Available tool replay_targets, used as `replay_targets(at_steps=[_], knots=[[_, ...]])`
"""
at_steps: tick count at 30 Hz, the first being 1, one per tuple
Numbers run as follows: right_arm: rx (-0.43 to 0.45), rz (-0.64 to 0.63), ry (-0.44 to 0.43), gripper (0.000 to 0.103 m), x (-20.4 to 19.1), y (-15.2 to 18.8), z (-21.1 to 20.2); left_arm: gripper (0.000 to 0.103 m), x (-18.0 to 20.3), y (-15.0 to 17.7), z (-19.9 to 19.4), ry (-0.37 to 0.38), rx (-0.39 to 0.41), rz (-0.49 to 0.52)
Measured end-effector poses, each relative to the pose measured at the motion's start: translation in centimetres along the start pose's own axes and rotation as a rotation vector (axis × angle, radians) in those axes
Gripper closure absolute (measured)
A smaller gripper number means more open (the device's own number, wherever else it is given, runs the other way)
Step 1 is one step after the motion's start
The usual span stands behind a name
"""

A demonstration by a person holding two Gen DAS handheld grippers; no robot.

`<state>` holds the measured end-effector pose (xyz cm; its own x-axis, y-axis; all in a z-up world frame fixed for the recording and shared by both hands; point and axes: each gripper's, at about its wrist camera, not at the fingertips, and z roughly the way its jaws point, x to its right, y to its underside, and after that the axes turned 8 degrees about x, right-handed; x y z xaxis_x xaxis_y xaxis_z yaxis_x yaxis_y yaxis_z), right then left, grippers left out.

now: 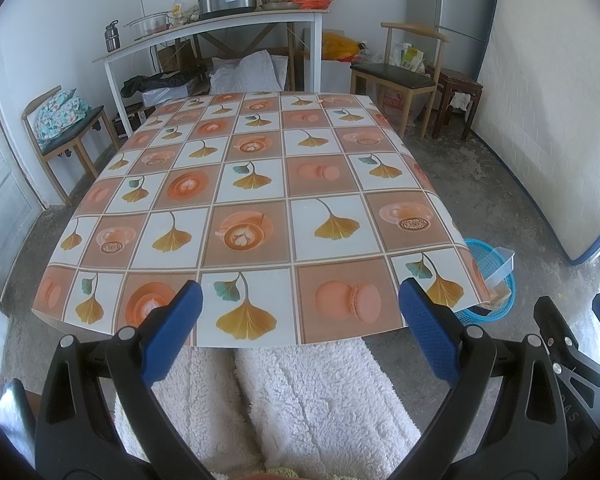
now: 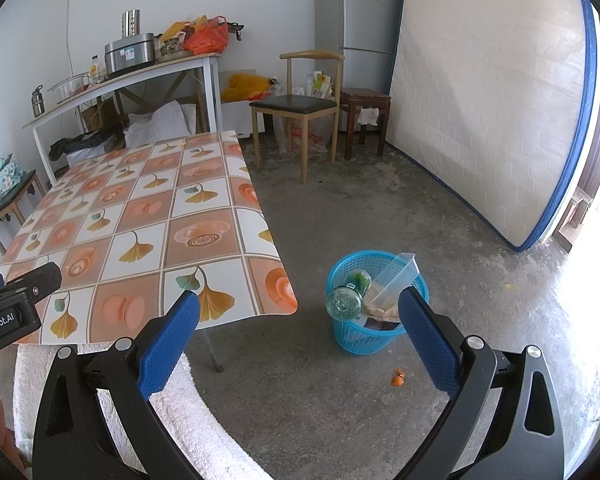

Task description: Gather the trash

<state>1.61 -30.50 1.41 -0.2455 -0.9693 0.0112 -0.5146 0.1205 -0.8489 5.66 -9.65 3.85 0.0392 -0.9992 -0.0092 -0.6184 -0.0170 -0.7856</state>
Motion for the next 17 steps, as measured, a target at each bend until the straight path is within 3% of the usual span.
replay_targets(at_steps=[17], knots=[[0.001, 0.001, 0.001, 0.006, -0.03, 0.09, -0.05, 0.008, 0.21, 0.19, 0.04, 0.003, -0.009, 0.0]])
